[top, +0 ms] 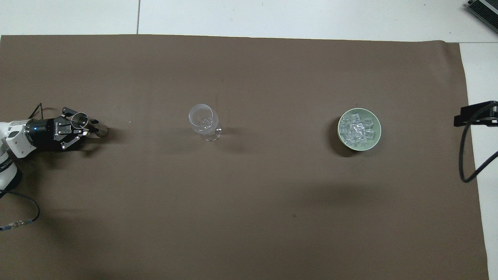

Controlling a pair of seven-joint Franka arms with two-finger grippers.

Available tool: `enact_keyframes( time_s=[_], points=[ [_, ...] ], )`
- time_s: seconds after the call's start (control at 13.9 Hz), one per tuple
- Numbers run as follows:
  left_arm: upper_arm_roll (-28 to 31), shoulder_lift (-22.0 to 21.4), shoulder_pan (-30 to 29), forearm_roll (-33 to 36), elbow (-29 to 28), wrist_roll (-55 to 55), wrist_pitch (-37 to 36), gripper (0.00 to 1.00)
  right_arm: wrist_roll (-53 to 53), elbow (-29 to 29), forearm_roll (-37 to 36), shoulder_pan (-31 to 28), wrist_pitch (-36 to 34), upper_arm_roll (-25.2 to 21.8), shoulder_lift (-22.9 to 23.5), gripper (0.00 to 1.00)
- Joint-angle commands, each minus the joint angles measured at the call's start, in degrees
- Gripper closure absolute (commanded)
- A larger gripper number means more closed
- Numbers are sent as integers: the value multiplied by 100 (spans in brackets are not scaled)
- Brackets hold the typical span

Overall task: Pour wine and add ice with both arms
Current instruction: 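Close the left gripper on the jigger cup and lift it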

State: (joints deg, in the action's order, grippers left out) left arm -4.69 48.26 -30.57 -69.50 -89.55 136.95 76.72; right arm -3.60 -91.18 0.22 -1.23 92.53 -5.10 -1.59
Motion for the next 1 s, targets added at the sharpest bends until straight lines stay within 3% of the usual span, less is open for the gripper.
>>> enact_keyframes(
  time_s=[0.0, 0.22, 0.93],
  points=[
    [-67, -10, -54, -107, 8, 95, -70, 91, 114, -75, 5, -80, 72, 53, -43, 0],
    [-207, -176, -37, -142, 52, 42, -96, 91, 114, -75, -4, -80, 72, 53, -43, 0],
    [-181, -1573, 657, -116, -88, -1144, 149, 91, 114, -75, -4, -80, 72, 53, -43, 0]
  ],
)
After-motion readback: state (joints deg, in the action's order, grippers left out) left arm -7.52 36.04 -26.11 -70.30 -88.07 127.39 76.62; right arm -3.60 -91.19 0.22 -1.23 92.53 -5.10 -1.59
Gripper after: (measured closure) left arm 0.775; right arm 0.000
